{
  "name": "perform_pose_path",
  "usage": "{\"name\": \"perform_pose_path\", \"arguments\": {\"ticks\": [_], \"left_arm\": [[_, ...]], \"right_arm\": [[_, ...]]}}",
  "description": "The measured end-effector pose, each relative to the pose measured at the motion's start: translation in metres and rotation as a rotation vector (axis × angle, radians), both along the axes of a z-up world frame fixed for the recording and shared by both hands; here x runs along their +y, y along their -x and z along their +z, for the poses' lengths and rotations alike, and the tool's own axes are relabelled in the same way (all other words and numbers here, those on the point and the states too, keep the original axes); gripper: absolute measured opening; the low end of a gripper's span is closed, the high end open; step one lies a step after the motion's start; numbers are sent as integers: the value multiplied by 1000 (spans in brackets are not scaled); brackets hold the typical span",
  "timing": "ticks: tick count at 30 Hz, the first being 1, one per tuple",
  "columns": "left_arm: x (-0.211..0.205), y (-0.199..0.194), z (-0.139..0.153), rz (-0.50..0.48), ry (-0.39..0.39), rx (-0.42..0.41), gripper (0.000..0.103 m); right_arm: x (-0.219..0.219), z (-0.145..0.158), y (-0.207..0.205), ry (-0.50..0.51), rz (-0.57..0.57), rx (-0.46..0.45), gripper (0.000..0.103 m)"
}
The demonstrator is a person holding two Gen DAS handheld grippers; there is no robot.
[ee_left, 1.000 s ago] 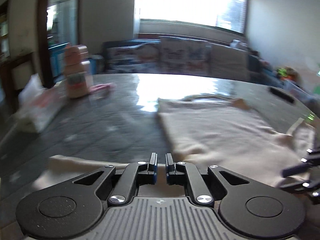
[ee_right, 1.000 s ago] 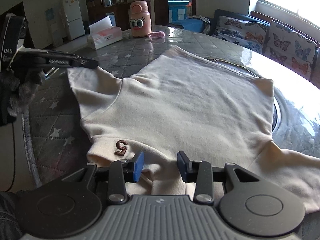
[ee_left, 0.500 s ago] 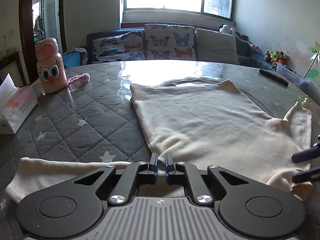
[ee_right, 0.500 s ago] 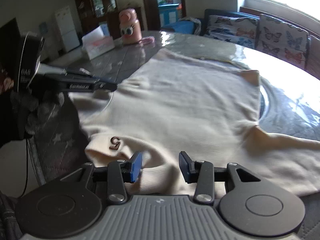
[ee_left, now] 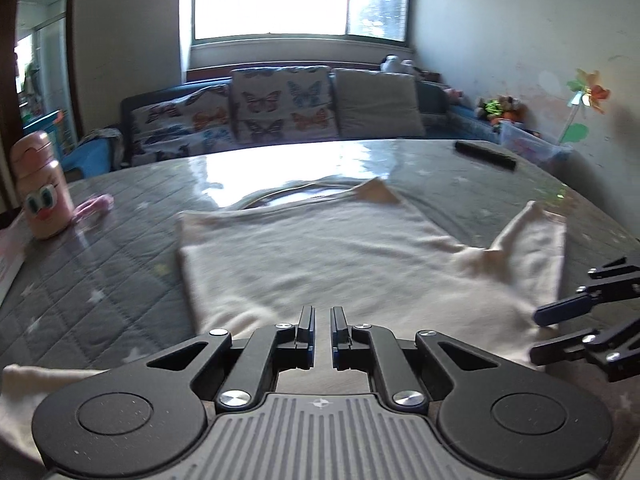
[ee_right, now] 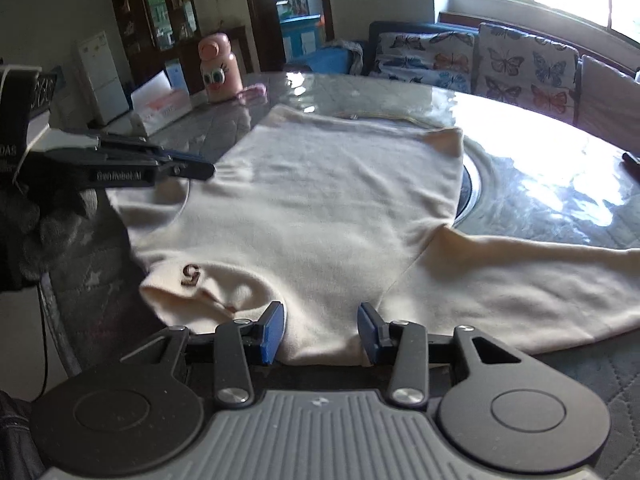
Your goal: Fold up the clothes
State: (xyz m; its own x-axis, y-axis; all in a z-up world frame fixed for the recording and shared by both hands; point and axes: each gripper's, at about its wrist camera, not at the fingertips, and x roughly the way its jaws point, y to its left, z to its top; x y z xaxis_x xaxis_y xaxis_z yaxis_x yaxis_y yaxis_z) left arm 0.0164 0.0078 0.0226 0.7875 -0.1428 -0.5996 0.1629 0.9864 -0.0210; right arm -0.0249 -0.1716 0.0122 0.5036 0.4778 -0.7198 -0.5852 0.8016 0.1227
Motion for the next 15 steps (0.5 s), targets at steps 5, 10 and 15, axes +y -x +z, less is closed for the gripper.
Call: {"name": "perform_pose_path", "arguments": {"ticks": [5,10,15], "left_arm": [[-24,-4,0,-56,-6,4,9],[-48,-11,-5,-110,-11,23,9],[-75,-14,-11,-175,-8,40,9]], "right_arm": [[-9,-7,2,-3,-18,29,41],[-33,7,4,-50,-75,-2,41],[-74,10,-11,-35,-236,-39,41]]}}
